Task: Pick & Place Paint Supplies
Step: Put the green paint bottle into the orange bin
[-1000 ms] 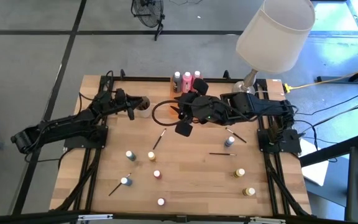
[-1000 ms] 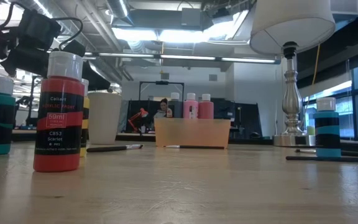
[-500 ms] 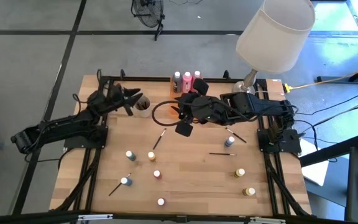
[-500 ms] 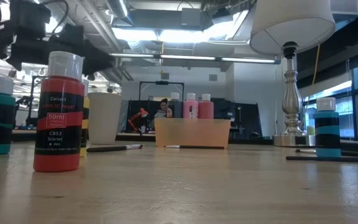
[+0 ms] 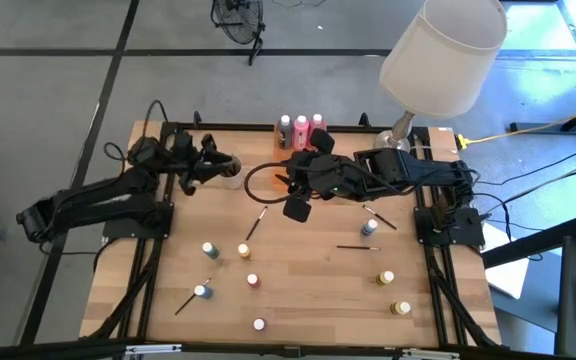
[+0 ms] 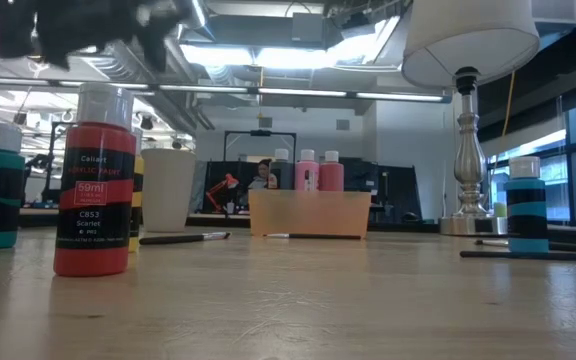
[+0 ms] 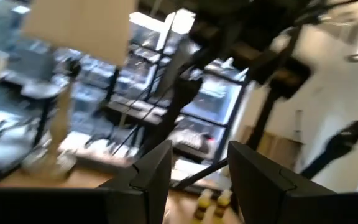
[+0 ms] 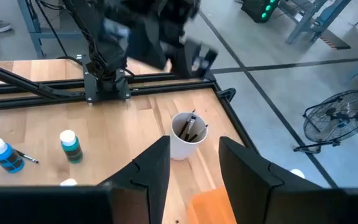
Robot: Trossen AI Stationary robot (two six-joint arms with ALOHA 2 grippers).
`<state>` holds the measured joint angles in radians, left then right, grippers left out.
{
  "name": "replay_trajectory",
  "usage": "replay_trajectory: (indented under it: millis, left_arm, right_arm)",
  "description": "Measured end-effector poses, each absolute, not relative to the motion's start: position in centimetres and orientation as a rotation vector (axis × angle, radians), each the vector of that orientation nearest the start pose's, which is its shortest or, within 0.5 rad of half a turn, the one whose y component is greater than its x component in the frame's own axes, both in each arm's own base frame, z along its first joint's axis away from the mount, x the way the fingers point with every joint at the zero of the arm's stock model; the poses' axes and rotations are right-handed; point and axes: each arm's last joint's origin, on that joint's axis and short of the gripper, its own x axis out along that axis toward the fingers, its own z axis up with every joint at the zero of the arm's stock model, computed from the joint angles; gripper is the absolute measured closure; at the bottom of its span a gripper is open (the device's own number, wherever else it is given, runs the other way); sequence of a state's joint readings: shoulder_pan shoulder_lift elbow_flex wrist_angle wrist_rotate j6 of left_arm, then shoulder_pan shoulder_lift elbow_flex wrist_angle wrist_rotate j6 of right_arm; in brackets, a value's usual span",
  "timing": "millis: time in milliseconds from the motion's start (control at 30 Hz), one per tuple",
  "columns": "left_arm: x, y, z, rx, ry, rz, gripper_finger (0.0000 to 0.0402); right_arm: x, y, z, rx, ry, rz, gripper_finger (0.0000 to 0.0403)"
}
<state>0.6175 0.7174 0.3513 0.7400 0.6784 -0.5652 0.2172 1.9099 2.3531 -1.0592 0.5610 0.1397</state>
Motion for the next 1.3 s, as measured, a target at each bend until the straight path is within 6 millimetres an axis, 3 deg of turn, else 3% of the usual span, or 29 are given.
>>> replay_trajectory:
  millis: [133, 333, 467, 600, 867, 1067, 1300]
  left_arm:
    - [14.1, 6.7, 31.8, -0.288, -0.257, -0.206, 0.0249]
    - [13.8, 5.5, 36.1, -0.261, -0.056, -0.231, 0.0249]
    - [12.4, 4.3, 38.3, -0.249, 0.089, -0.194, 0.0249]
    - [9.9, 2.9, 39.6, -0.232, 0.296, -0.137, 0.0249]
    - [5.1, 0.9, 37.2, -0.308, 0.68, 0.042, 0.0249]
    - [3.4, 0.2, 34.3, -0.445, 0.69, 0.076, 0.0249]
    - [3.7, 0.1, 29.9, -0.54, 0.66, 0.063, 0.0249]
  right_arm:
    - [37.2, 7.1, 45.8, -0.093, 0.548, -0.348, 0.0263]
    - [36.5, 8.6, 46.1, -0.109, 0.543, -0.328, 0.0263]
    - [36.0, 9.5, 46.3, -0.126, 0.524, -0.348, 0.0263]
    - [35.8, 10.4, 46.3, -0.118, 0.517, -0.339, 0.0263]
    - [35.5, 11.4, 46.3, -0.07, 0.51, -0.316, 0.0263]
    - [35.3, 12.2, 46.3, -0.054, 0.503, -0.293, 0.0263]
    - [34.9, 13.3, 46.3, -0.02, 0.496, -0.274, 0.0263]
